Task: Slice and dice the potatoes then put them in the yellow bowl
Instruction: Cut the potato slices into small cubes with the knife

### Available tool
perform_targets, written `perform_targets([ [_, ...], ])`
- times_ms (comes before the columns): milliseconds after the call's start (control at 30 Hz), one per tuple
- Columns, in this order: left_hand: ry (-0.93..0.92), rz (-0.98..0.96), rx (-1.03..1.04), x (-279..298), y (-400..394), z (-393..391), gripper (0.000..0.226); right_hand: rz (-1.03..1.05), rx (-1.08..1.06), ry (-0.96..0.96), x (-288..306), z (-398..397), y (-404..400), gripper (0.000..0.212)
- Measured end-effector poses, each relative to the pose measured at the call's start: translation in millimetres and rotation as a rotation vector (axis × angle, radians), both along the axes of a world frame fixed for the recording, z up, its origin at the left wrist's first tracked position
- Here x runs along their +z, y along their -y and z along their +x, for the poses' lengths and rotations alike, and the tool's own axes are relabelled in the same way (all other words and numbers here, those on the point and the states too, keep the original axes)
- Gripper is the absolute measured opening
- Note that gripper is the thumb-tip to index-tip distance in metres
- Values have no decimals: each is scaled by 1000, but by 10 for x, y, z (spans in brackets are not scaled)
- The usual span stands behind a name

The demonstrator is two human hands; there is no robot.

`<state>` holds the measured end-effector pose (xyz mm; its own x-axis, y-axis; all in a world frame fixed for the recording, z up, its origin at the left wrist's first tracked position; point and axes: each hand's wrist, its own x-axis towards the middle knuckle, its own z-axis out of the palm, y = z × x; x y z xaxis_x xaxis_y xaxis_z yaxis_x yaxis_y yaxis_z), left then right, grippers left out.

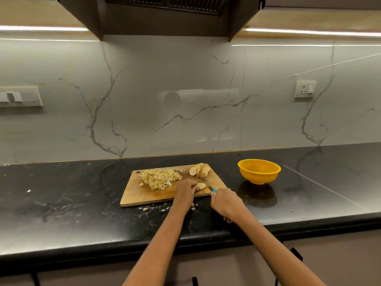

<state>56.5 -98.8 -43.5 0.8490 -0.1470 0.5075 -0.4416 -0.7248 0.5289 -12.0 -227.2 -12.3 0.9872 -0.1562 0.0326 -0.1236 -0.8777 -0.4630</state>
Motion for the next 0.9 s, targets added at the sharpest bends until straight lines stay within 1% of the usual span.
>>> perform_targets([
  [100, -10, -5, -1, 18, -10, 1, 20, -38, 31, 5, 2, -31, -15, 38],
  [233, -16, 21, -3, 26, 2, -21, 18, -30, 31, -10, 16, -42, -29, 35],
  [367, -25, 61, -16, 58, -12, -10, 18, -43, 77, -95, 87, -21, -64, 34],
  [433, -36, 58, -20, 61, -22, 1, 21, 4, 109, -112, 134, 38, -120, 31],
  [467, -38, 50, -20, 49, -27, 12, 23, -5, 119, -121, 157, 58, -154, 32],
  [533, -34, 49, -17, 48, -20, 5, 26, -63, 132, -146, 186, 97, -205, 34],
  [767, 17, 47, 27, 61, 1, -10, 20, -443, 135, 15, 50, -189, -152, 30],
  [833, 26, 47, 35, 23, -1, -5, 19, -467, 123, 46, 41, -278, -117, 28],
  [900, 11, 25, 20, -4, -6, -28, 15, -432, 92, 70, 27, -290, -63, 29],
])
